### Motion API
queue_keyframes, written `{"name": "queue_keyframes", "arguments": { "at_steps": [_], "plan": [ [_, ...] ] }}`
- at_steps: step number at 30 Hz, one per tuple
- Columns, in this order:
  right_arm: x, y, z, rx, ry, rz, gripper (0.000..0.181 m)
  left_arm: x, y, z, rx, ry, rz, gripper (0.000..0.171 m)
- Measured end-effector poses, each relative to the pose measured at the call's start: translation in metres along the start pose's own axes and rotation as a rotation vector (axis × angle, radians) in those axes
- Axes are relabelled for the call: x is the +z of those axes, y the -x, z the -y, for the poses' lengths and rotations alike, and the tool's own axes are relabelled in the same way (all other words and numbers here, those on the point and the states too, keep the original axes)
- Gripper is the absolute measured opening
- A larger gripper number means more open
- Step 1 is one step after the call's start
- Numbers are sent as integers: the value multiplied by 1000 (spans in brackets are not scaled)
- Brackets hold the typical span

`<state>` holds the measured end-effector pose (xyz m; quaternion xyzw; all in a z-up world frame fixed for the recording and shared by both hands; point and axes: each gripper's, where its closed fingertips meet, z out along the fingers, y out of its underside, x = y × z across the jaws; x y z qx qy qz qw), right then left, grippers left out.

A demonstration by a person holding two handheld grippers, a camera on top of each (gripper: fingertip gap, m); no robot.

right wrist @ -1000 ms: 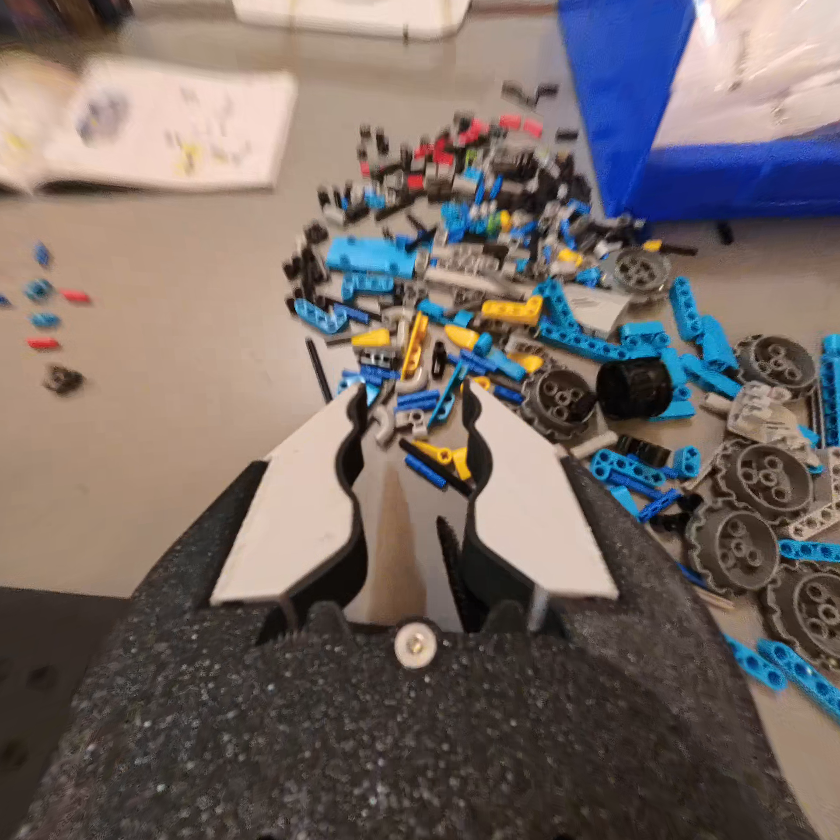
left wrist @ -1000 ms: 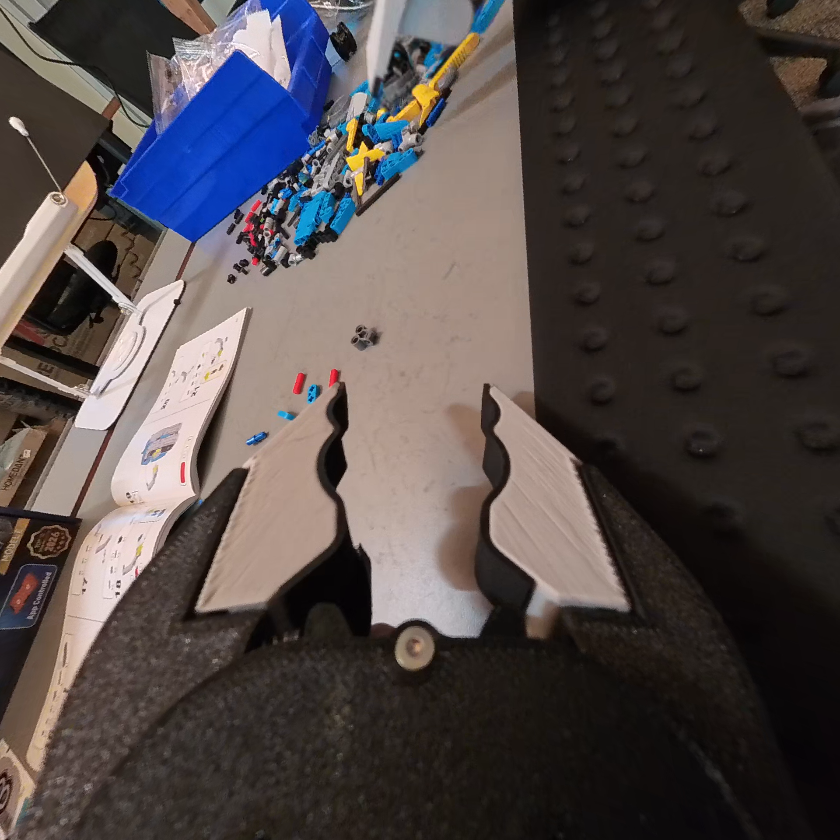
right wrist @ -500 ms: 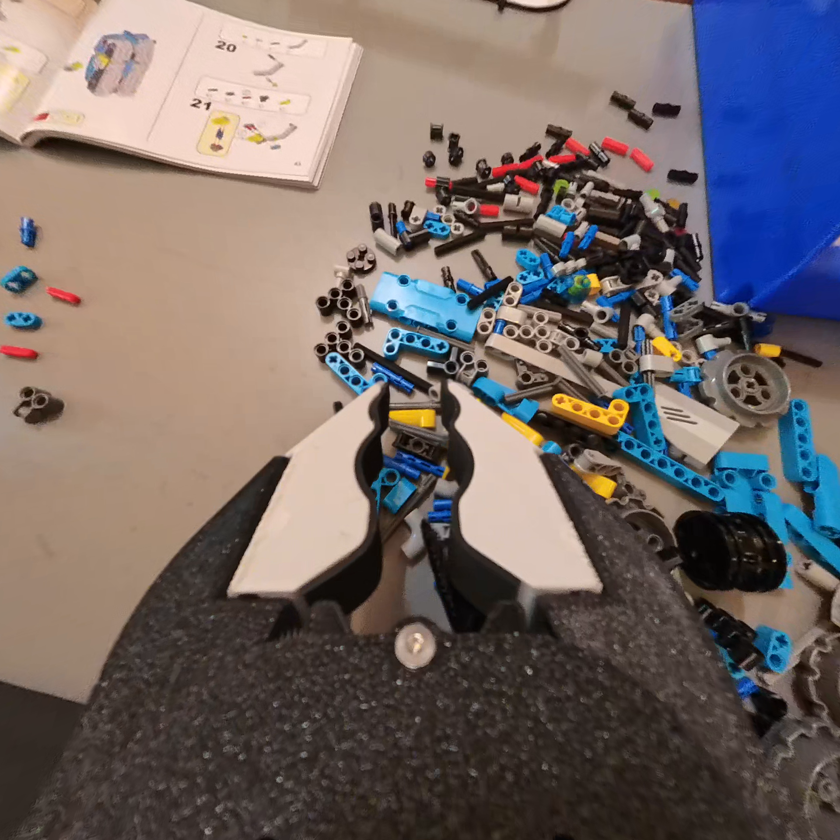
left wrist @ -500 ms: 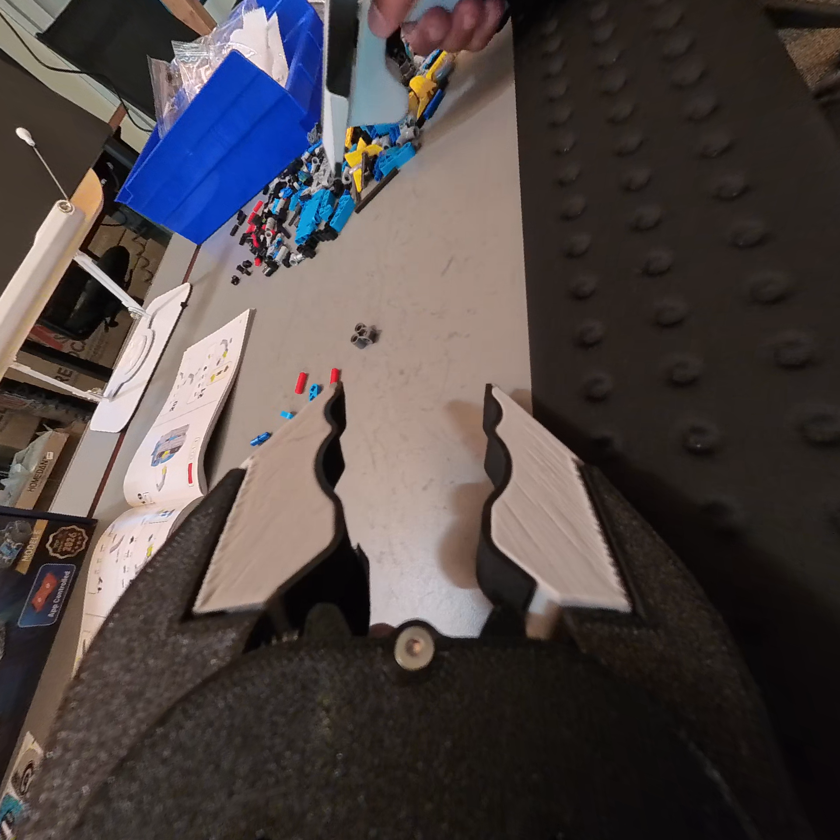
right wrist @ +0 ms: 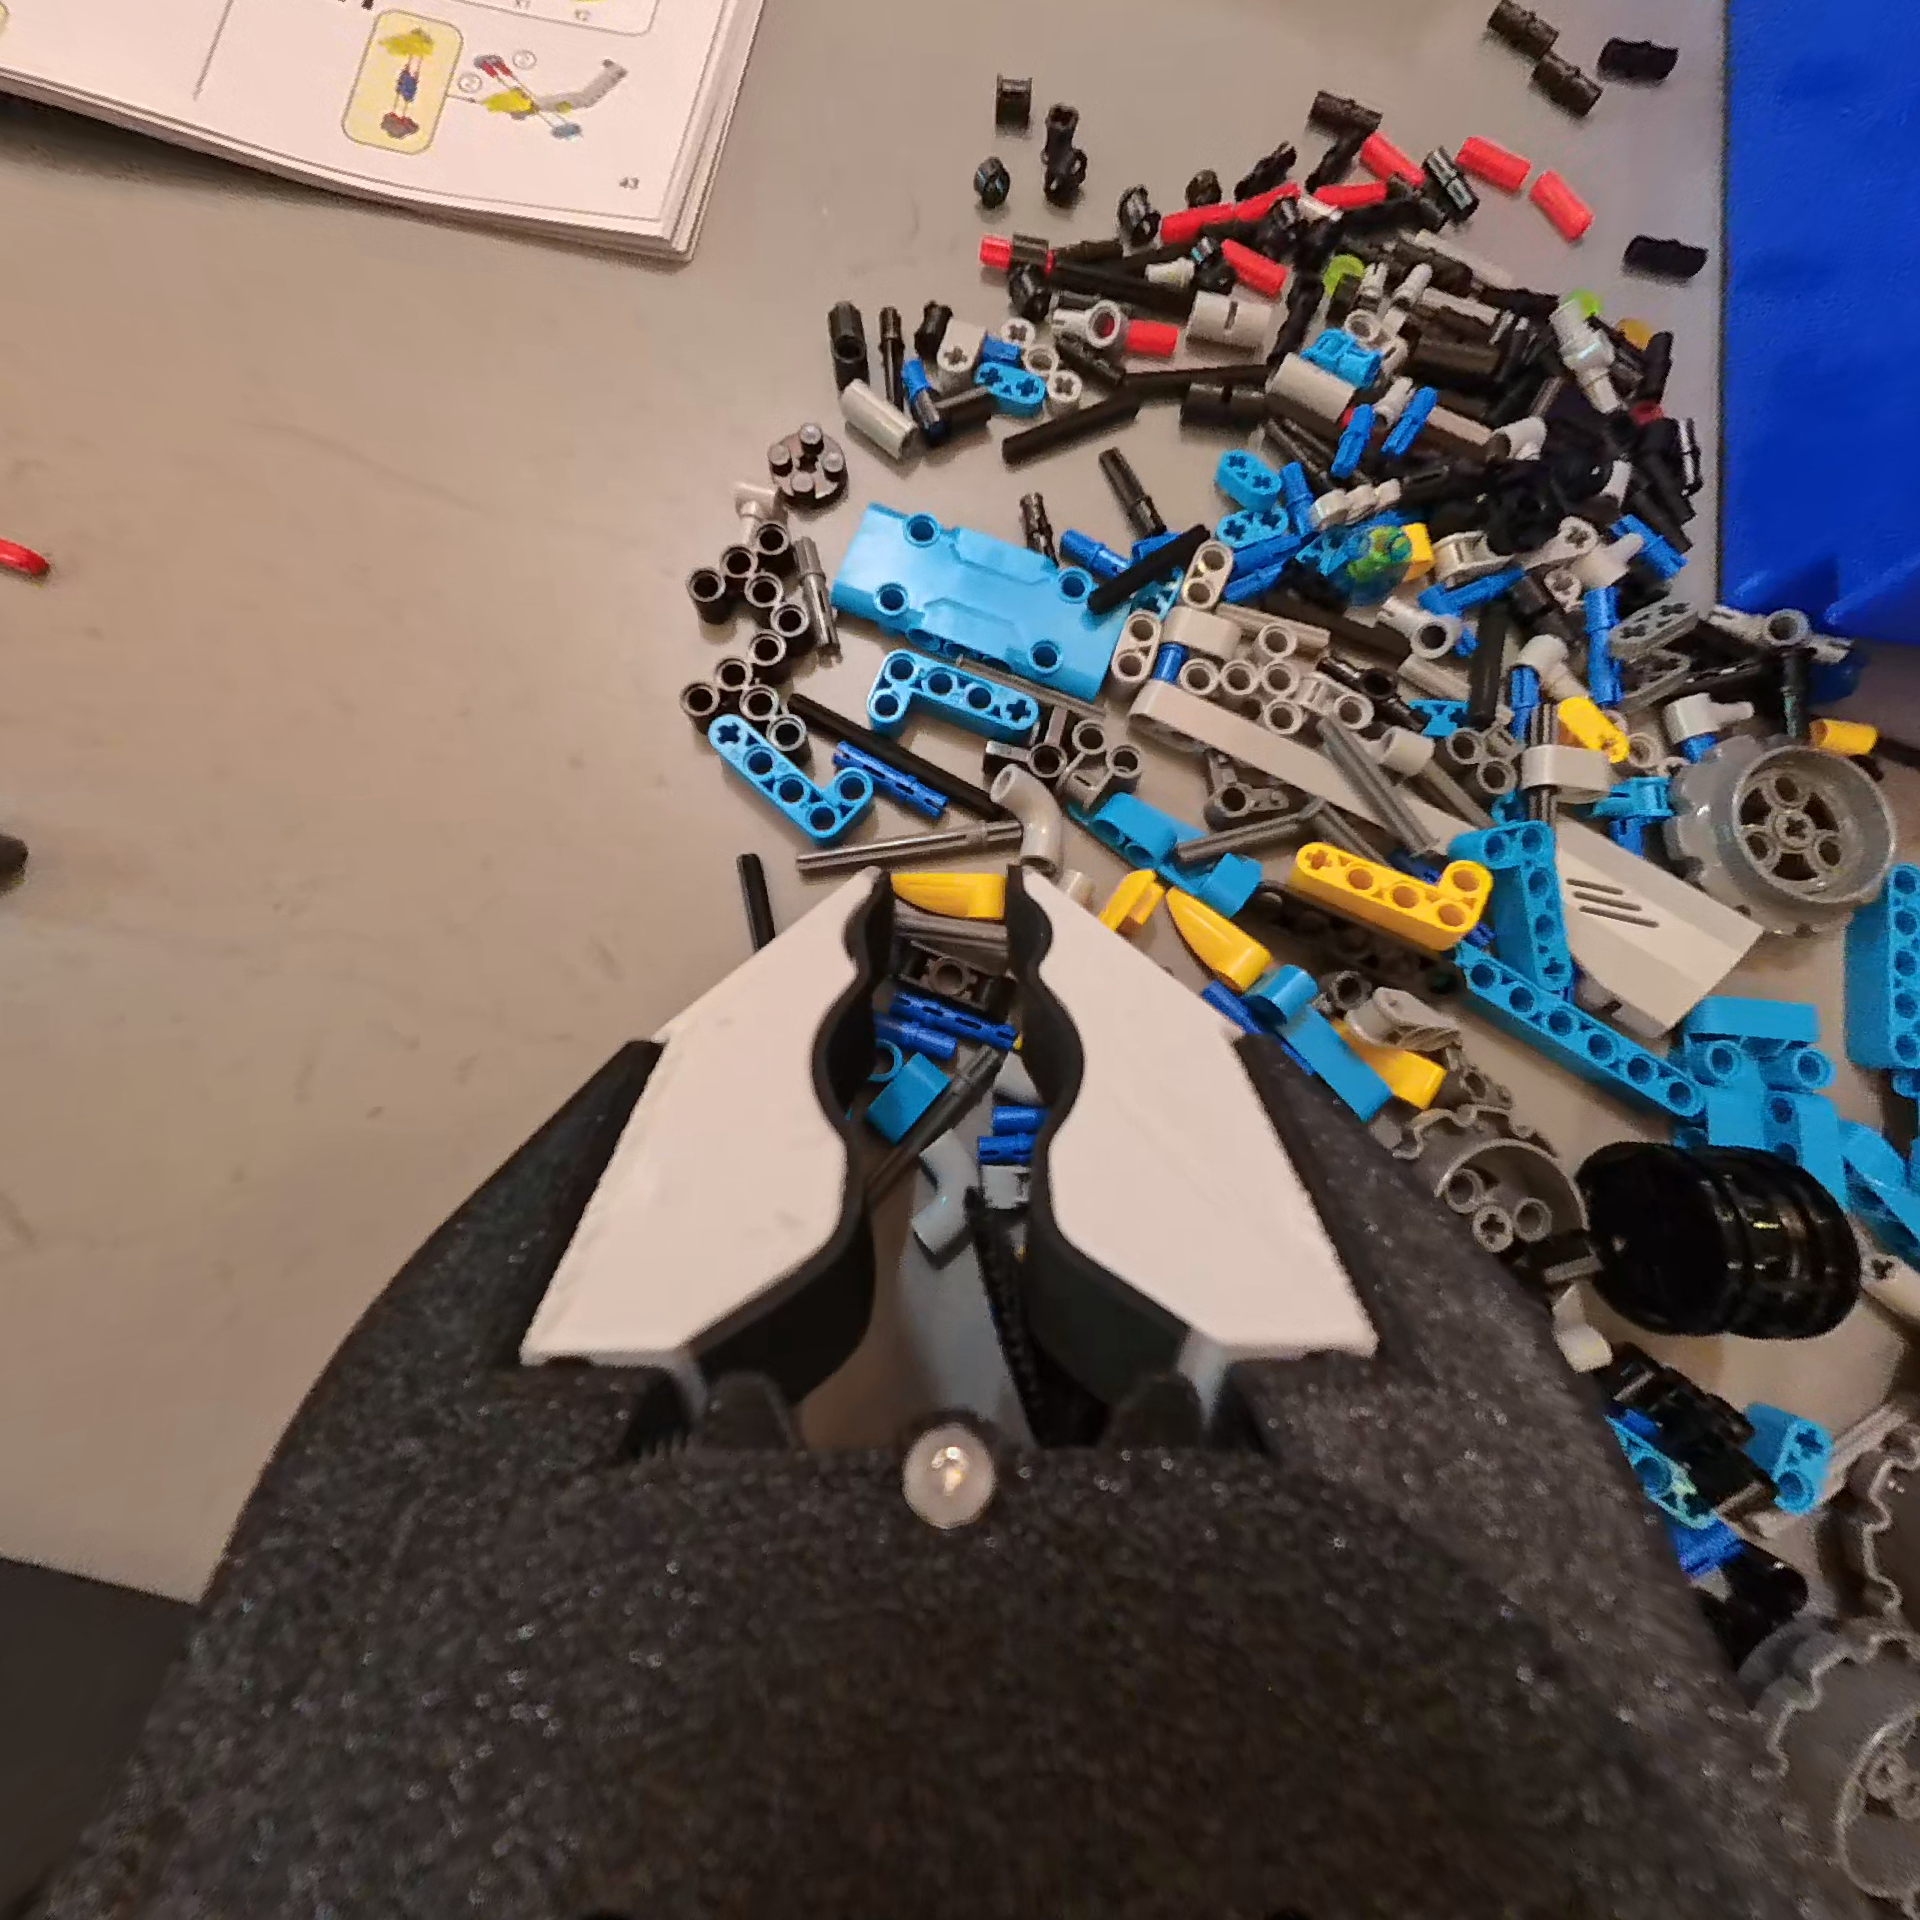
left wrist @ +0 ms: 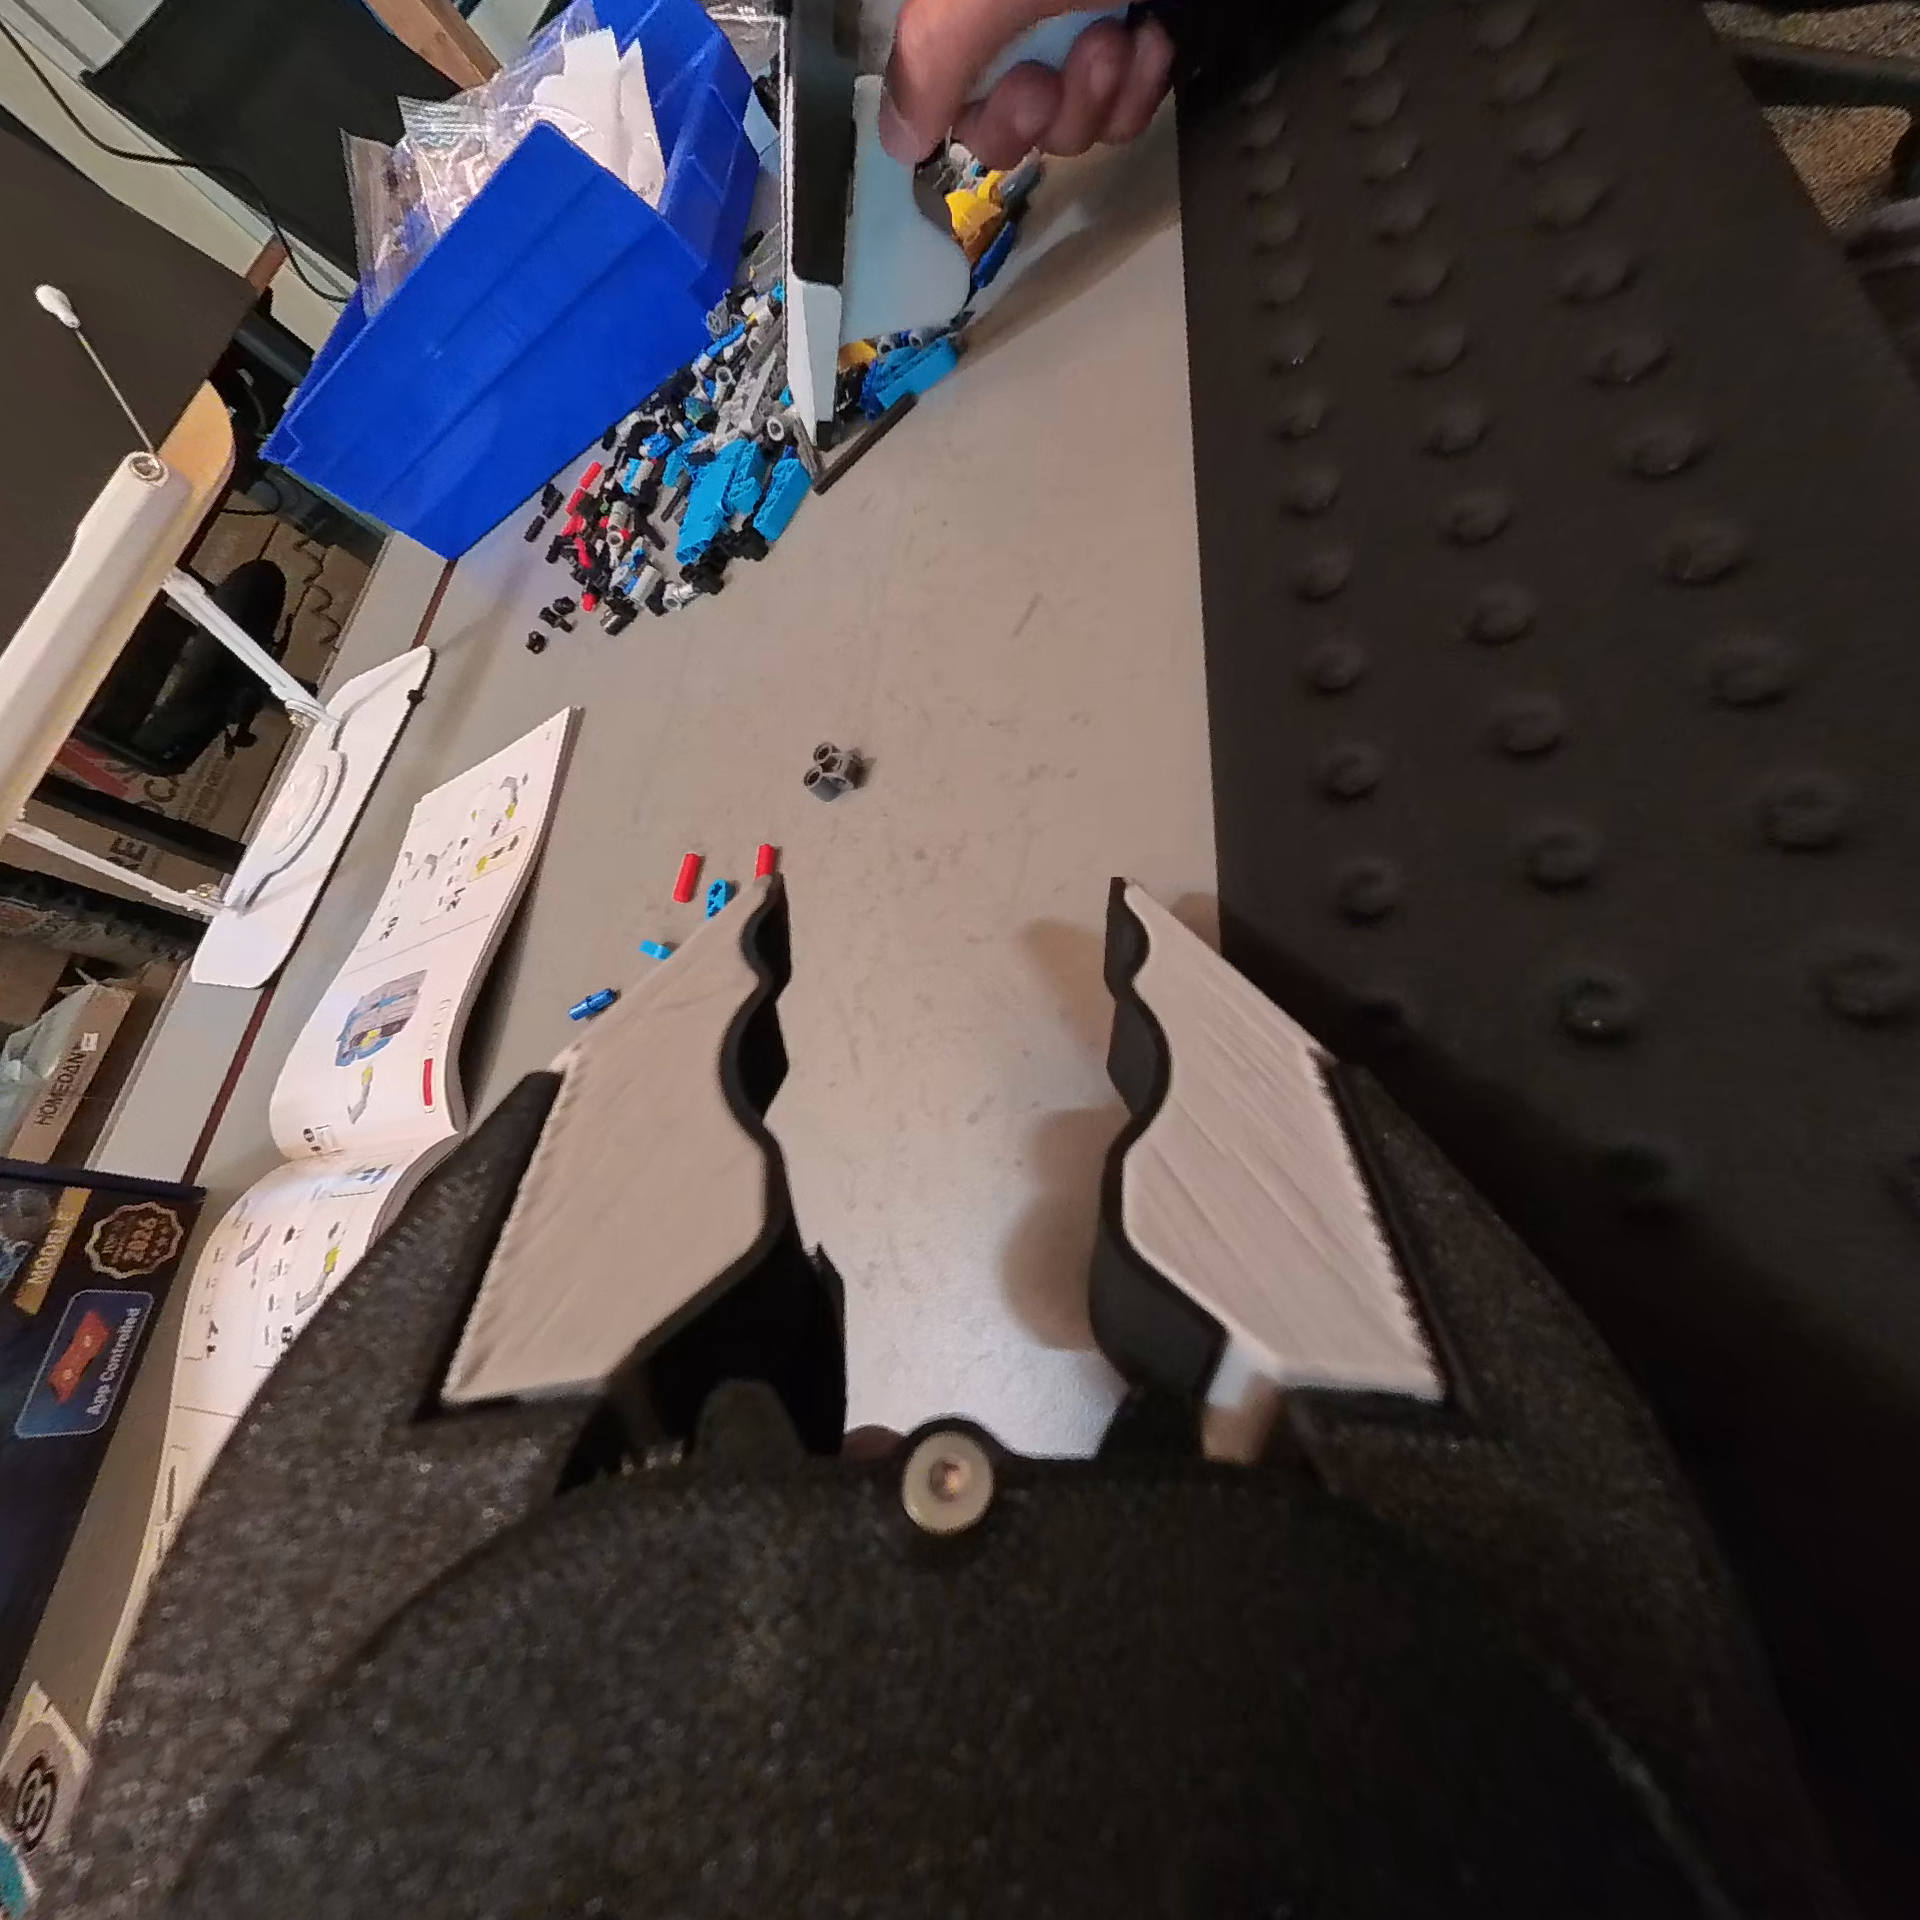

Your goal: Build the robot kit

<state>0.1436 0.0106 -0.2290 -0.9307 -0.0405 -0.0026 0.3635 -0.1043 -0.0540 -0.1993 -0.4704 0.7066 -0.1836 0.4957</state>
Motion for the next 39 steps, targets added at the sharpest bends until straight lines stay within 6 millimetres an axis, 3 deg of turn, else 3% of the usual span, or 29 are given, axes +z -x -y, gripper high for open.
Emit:
{"name": "queue_keyframes", "arguments": {
  "at_steps": [4, 6, 9, 15, 18, 24, 27, 32, 36, 38, 39],
  "plan": [
    [-1, -1, 1, -2, -5, -3, 17, 0, 0, 0, 2, 0, 1, 61],
    [-7, 3, 9, -39, -58, -4, 6, 0, 1, 0, 4, 1, 1, 61],
    [-20, 7, 22, -120, -159, -55, 6, 0, 1, 0, 10, 3, 2, 61],
    [-17, 13, 19, -118, -136, -9, 6, 1, 0, -1, 31, 7, 9, 61],
    [-20, 42, 23, -143, -160, 115, 7, 1, 0, -1, 35, 8, 11, 61],
    [-20, 140, 30, -228, -166, 353, 7, 1, 2, -2, 31, 12, 12, 61],
    [-11, 156, 20, -319, -100, 346, 6, 1, 2, -2, 35, 12, 15, 61],
    [-1, 161, 5, -306, 10, 393, 9, 1, 2, -2, 39, 12, 17, 61],
    [-12, 148, 17, -225, -64, 392, 19, 1, 3, -2, 38, 14, 19, 61],
    [-24, 120, 18, -190, -99, 330, 19, 1, 4, -3, 36, 15, 20, 61],
    [-30, 95, 15, -171, -111, 256, 19, 1, 4, -3, 37, 16, 20, 61]
  ]
}}
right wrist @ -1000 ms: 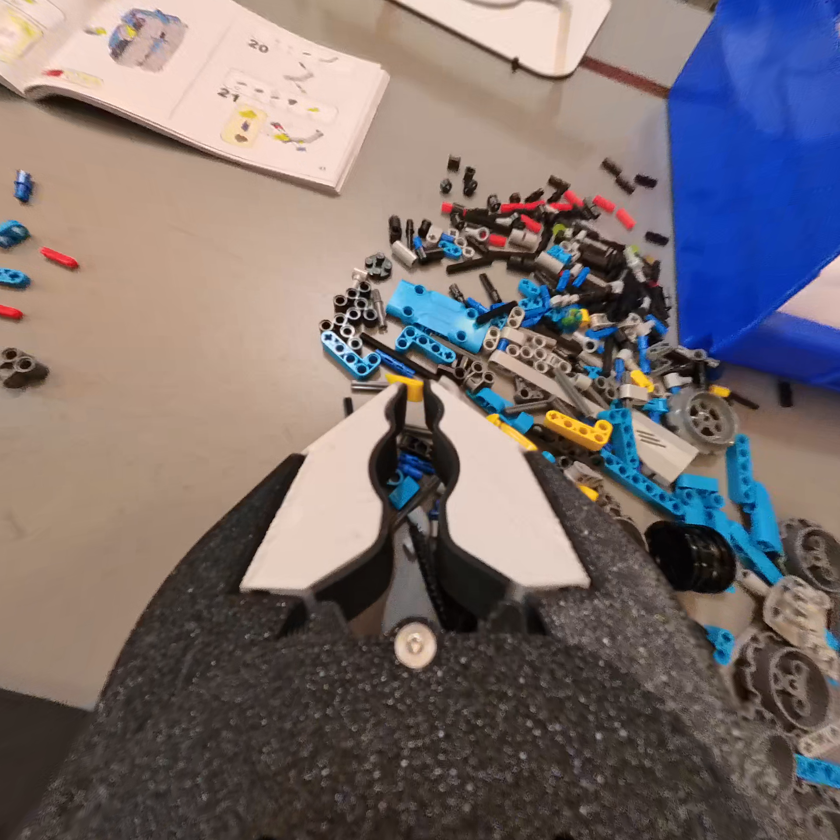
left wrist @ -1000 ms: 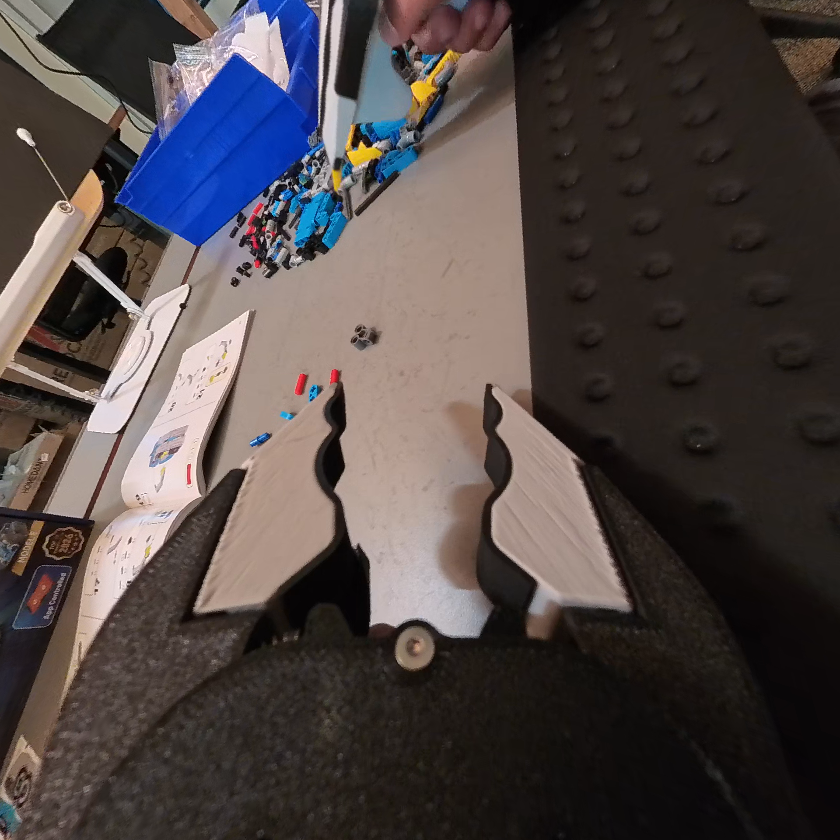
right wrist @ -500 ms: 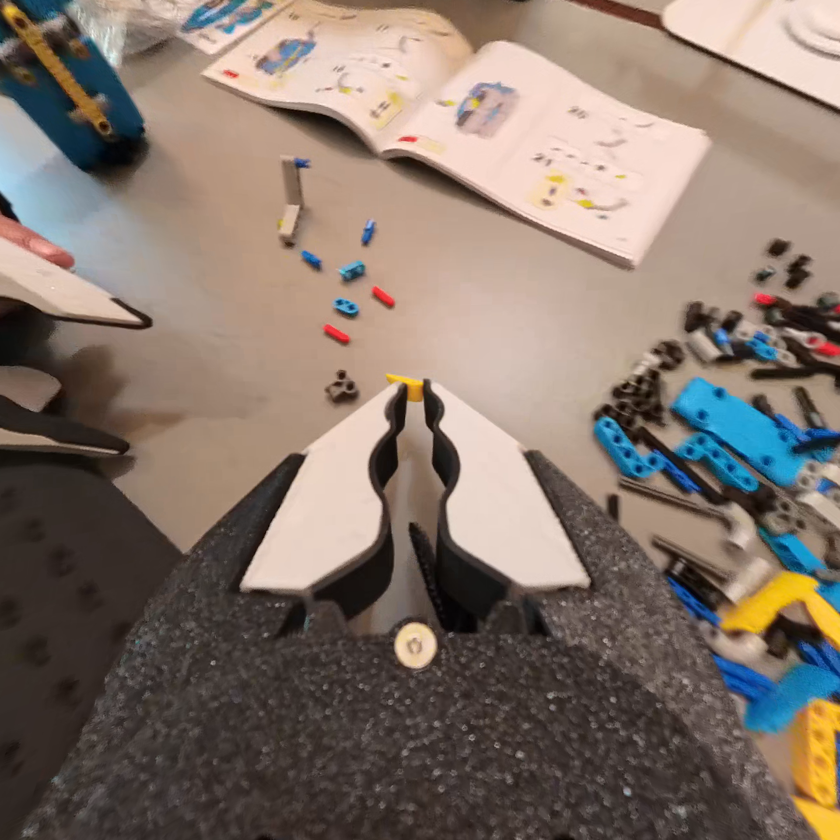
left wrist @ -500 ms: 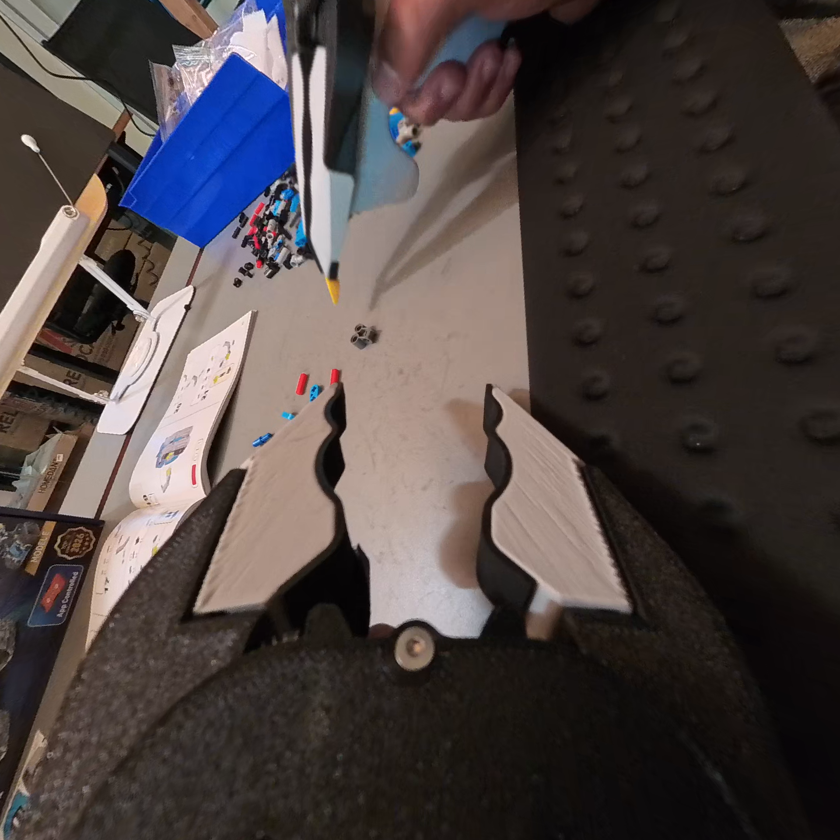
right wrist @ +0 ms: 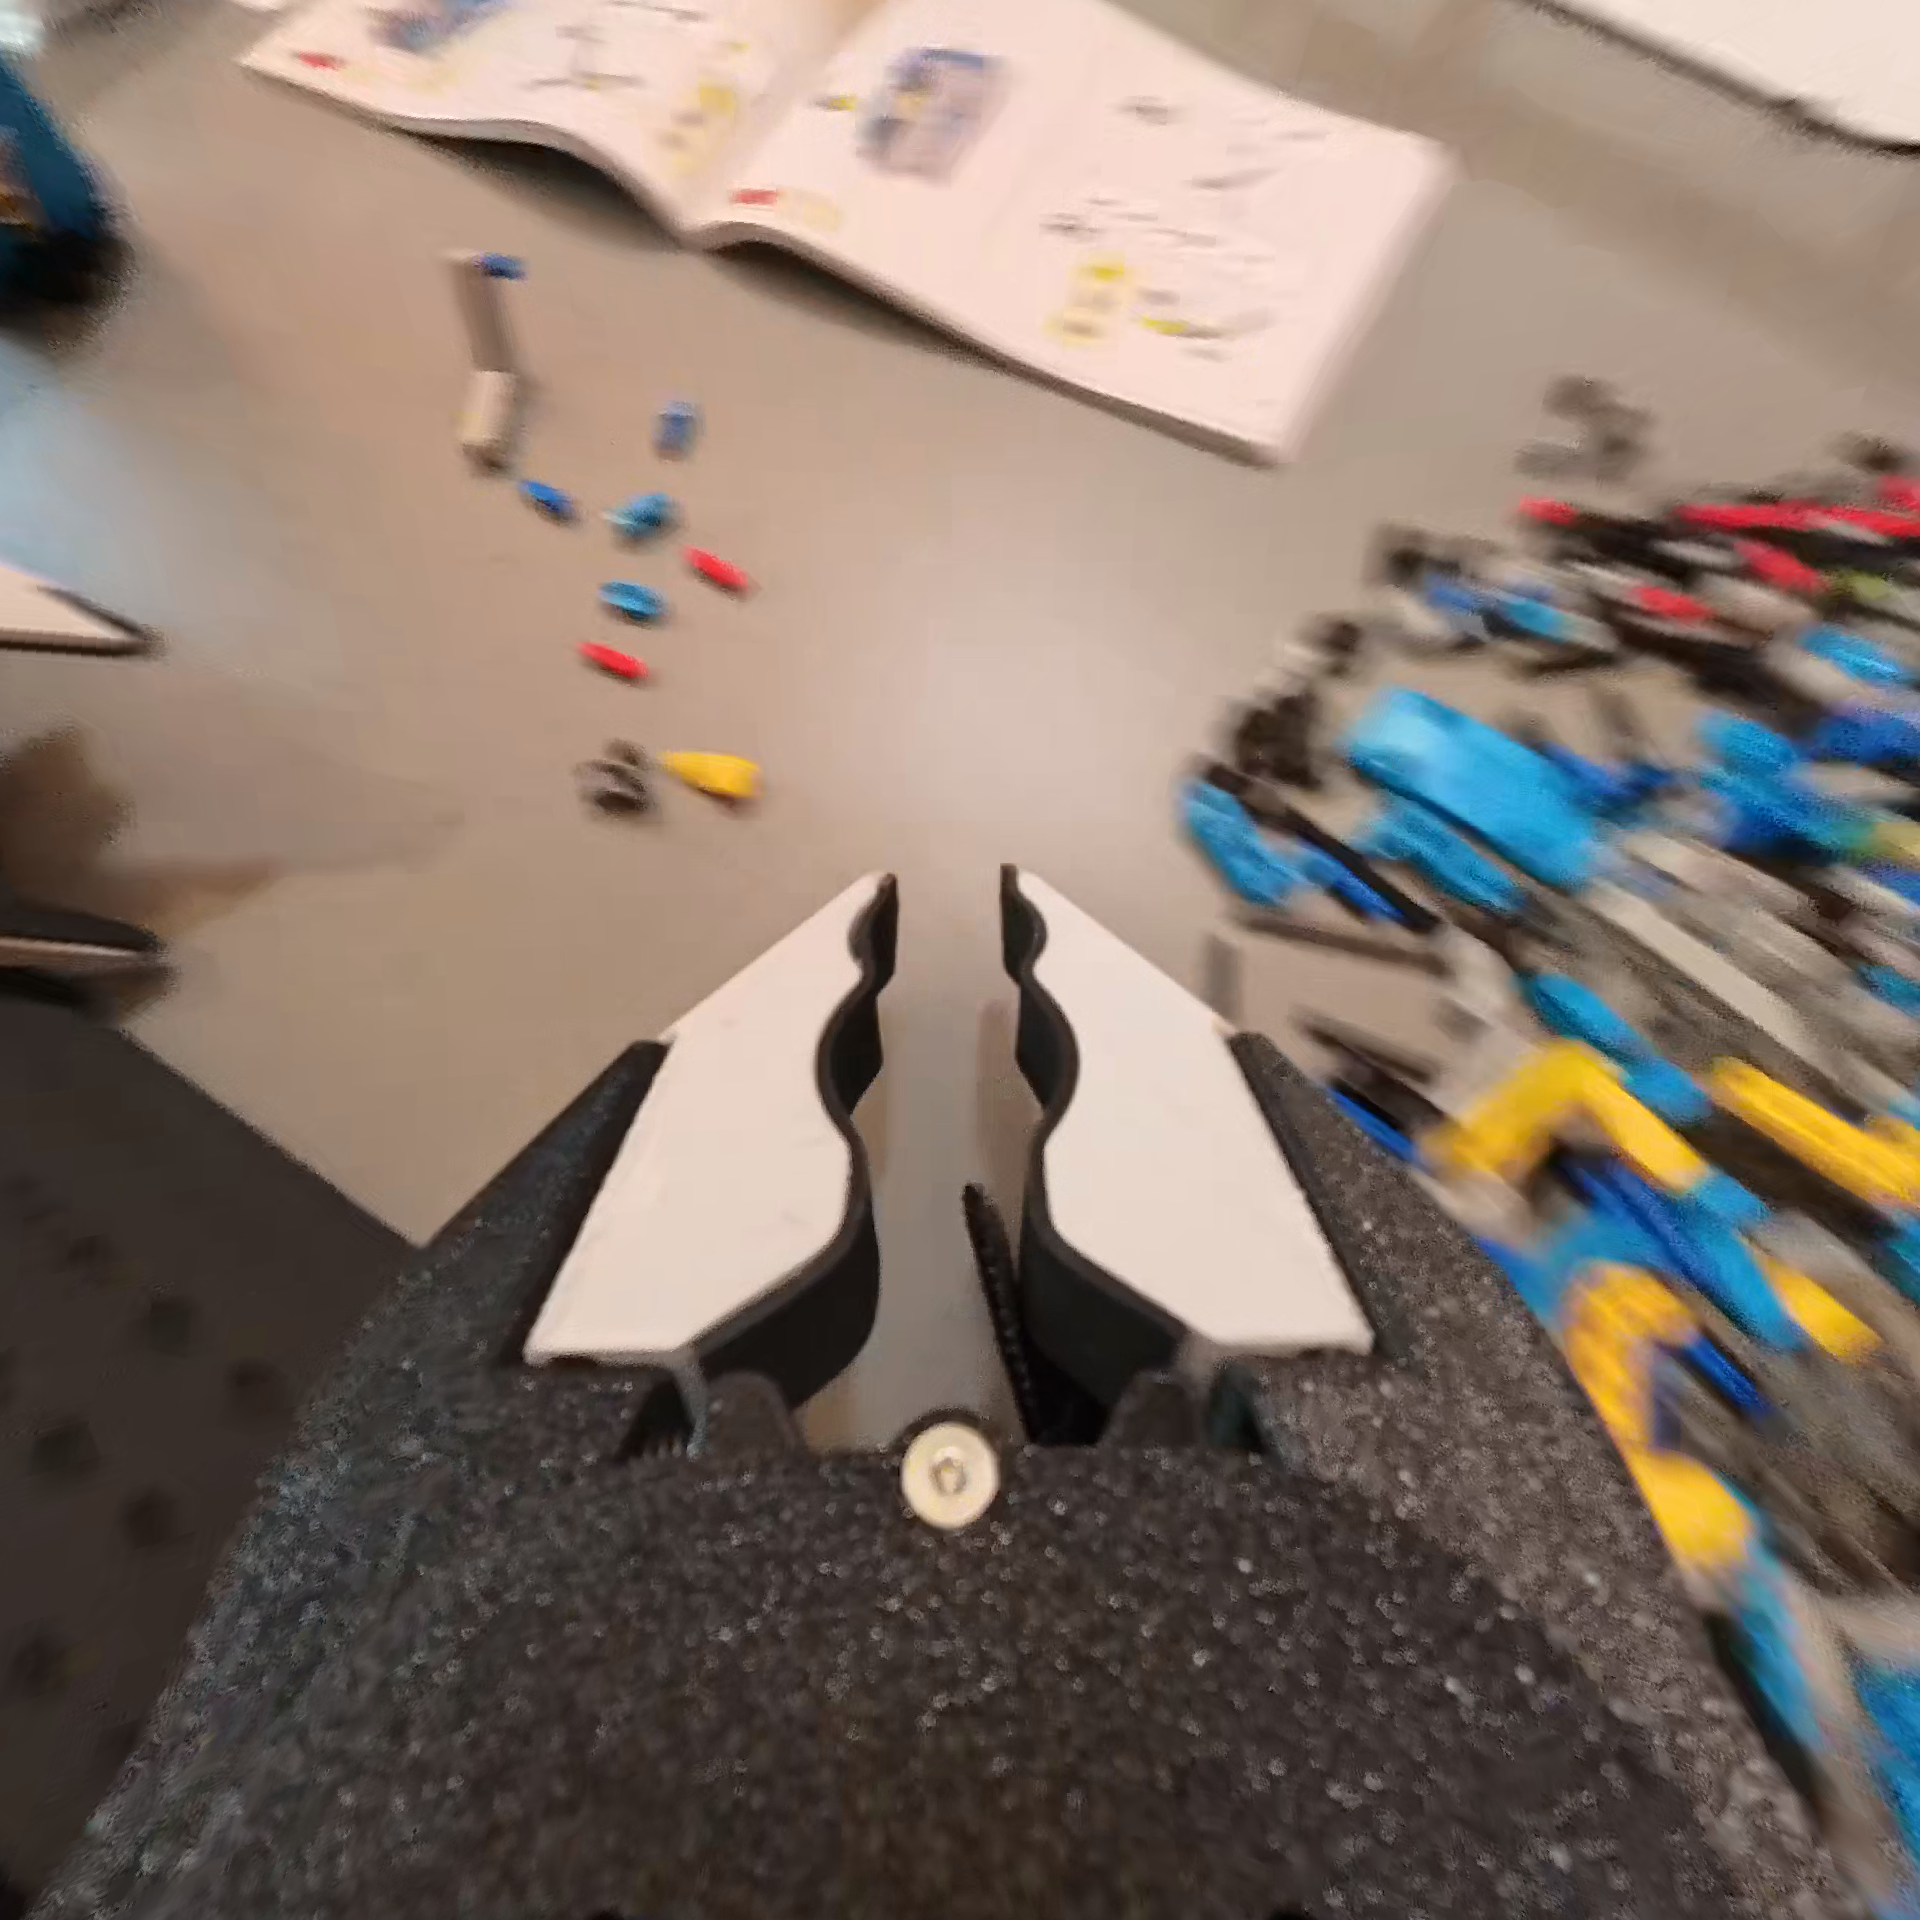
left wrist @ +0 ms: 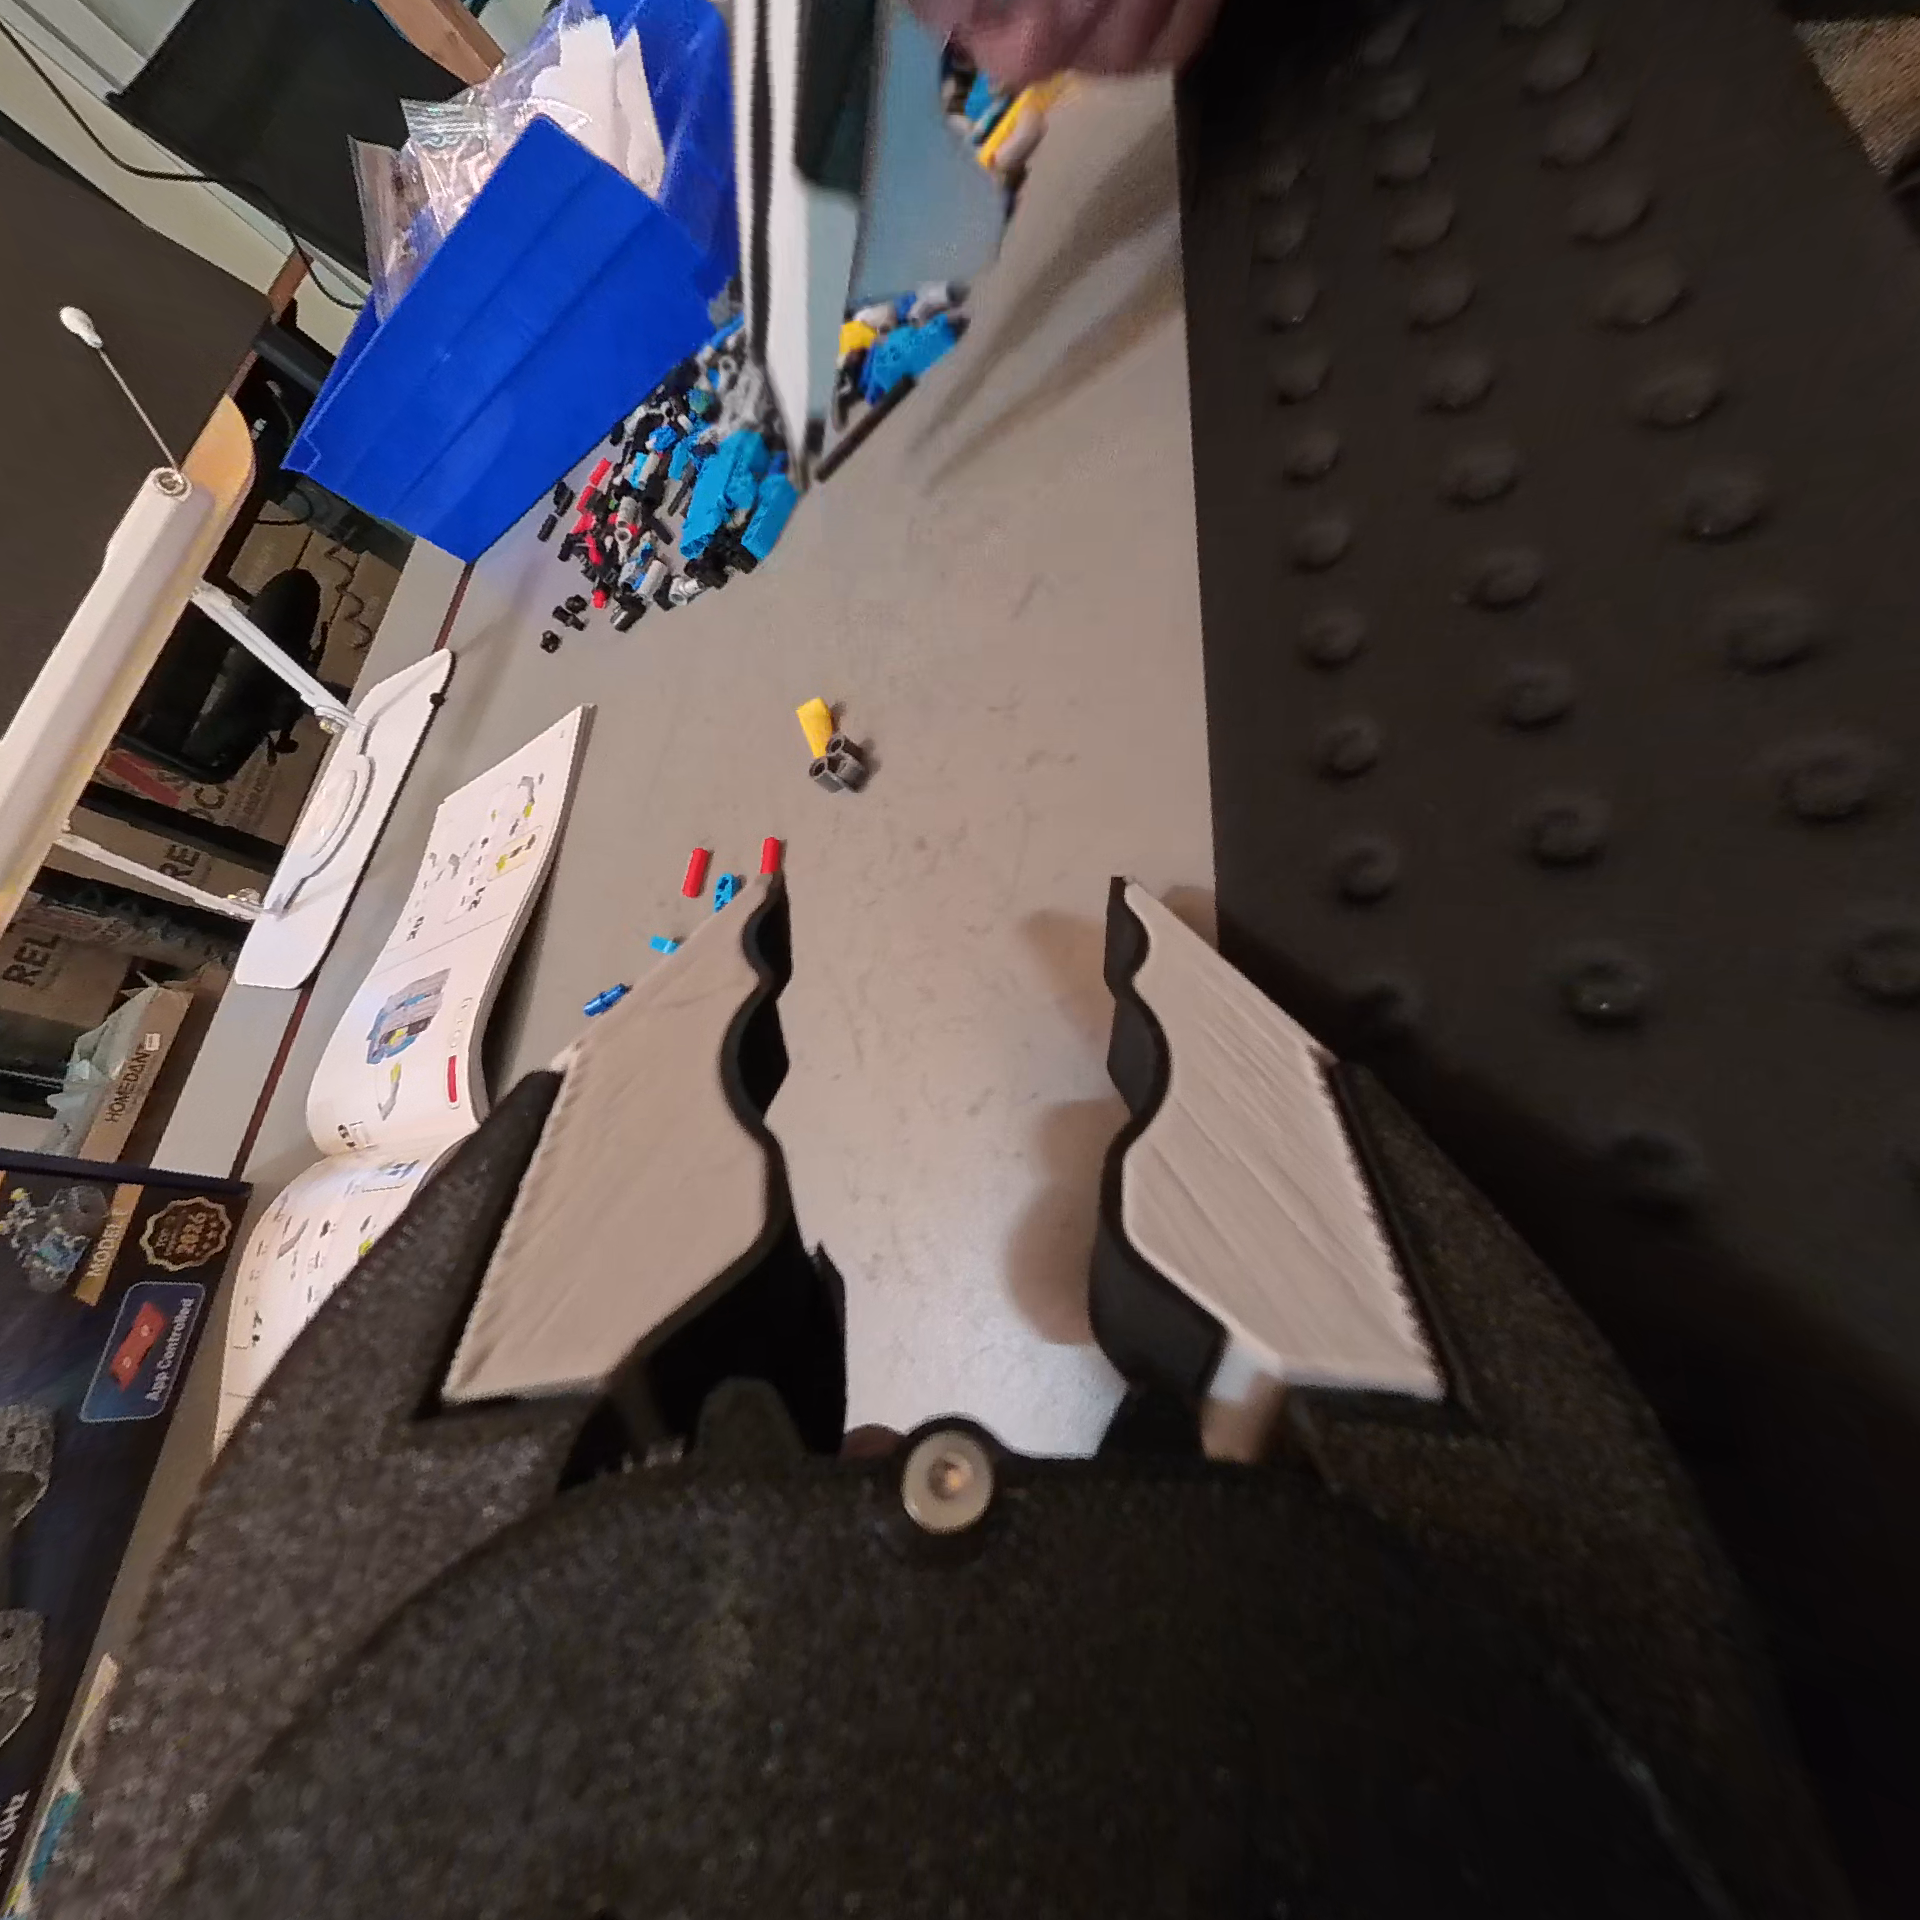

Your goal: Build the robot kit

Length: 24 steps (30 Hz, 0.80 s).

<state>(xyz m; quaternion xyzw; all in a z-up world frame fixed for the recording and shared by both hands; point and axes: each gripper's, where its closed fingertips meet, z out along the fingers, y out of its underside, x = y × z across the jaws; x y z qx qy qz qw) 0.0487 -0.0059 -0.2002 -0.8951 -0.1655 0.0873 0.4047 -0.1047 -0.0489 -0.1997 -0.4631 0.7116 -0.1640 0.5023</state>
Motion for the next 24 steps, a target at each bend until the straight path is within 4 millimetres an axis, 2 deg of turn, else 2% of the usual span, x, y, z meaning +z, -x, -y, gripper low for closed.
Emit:
{"name": "queue_keyframes", "arguments": {
  "at_steps": [2, 4, 5, 7, 8, 10, 15, 19, 22, 24],
  "plan": [
    [-33, -53, -21, 51, 0, -163, 19, 0, 0, 0, 1, 0, 1, 61],
    [-77, -113, -51, 156, 9, -345, 19, 0, 0, 0, 0, 2, 0, 61],
    [-97, -135, -63, 229, -11, -390, 19, 0, 0, 0, -1, 2, -1, 61],
    [-130, -162, -82, 373, -71, -426, 19, 1, 0, 0, -3, 5, -3, 61],
    [-139, -167, -88, 425, -94, -421, 20, 1, 1, -1, -4, 6, -4, 61],
    [-141, -169, -94, 457, -101, -411, 22, 1, 1, -1, -4, 7, -4, 61],
    [-99, -144, -83, 354, -14, -361, 20, 1, 1, -1, -4, 6, -5, 61],
    [-93, -147, -81, 338, 41, -387, 31, 0, 1, 0, -2, 2, -3, 61],
    [-86, -128, -78, 352, 48, -293, 30, 0, 0, 0, -3, 1, -4, 61],
    [-80, -116, -76, 291, 69, -275, 26, 0, 0, 0, -1, 1, -3, 61]
  ]
}}
